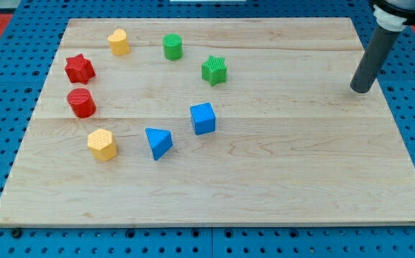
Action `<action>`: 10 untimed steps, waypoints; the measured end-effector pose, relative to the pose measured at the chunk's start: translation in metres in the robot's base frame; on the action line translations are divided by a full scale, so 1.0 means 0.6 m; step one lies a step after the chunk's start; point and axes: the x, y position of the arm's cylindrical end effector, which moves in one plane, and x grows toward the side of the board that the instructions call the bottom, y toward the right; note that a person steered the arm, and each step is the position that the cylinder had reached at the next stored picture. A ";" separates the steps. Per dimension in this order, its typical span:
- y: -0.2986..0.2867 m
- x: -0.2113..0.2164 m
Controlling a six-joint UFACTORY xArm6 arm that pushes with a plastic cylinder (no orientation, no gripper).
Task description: Slide the blue cube center right
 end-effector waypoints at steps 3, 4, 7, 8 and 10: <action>0.008 -0.001; 0.013 -0.004; -0.002 0.078; -0.003 0.086; -0.024 0.150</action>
